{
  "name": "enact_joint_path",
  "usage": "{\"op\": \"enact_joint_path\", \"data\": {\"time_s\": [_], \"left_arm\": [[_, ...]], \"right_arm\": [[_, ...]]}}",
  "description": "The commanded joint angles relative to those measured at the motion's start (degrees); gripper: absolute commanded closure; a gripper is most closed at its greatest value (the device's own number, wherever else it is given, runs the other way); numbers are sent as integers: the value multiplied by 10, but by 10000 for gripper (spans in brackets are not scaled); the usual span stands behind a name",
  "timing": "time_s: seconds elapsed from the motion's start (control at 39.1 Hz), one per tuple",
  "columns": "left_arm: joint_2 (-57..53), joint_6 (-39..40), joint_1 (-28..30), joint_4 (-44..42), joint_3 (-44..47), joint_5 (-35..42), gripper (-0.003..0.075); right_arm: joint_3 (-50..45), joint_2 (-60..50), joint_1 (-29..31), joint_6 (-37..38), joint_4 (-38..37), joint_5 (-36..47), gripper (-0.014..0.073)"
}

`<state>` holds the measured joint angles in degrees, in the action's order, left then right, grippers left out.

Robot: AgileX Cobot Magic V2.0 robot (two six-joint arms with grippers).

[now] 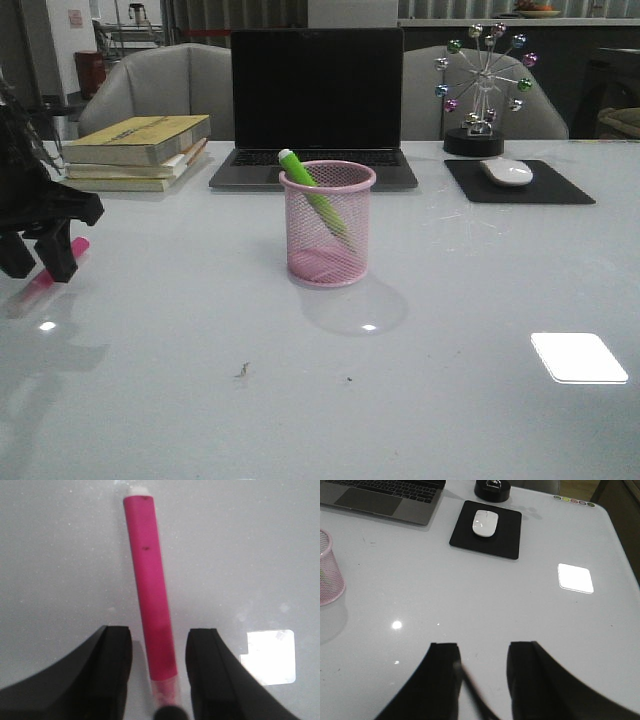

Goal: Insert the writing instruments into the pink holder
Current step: 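Lower the left gripper onto the pink marker and close on it, then lift the pink marker with the left gripper toward the pink holder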

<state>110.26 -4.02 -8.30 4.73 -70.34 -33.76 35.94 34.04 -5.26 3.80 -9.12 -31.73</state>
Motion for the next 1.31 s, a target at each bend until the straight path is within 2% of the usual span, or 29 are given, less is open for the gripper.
{"op": "enact_joint_path", "data": {"time_s": [0.0,0.46,0.54,0.67,0.72,1.0,1.28], "left_arm": [[-30,6,-2,-3,-17,11,390],[25,6,-2,-4,-17,-50,393],[31,6,-2,-4,-17,-57,444],[32,5,-2,-4,-17,-58,639],[32,4,-2,-4,-17,-58,610],[22,1,-10,-4,-31,-52,617],[-74,-11,-47,7,-73,37,617]], "right_arm": [[17,0,4,-4,-10,42,230],[17,0,4,-4,-10,42,230],[17,0,4,-4,-10,42,230],[17,0,4,-4,-10,42,230],[17,0,4,-4,-10,42,230],[17,0,4,-4,-10,42,230],[17,0,4,-4,-10,42,230]]}}
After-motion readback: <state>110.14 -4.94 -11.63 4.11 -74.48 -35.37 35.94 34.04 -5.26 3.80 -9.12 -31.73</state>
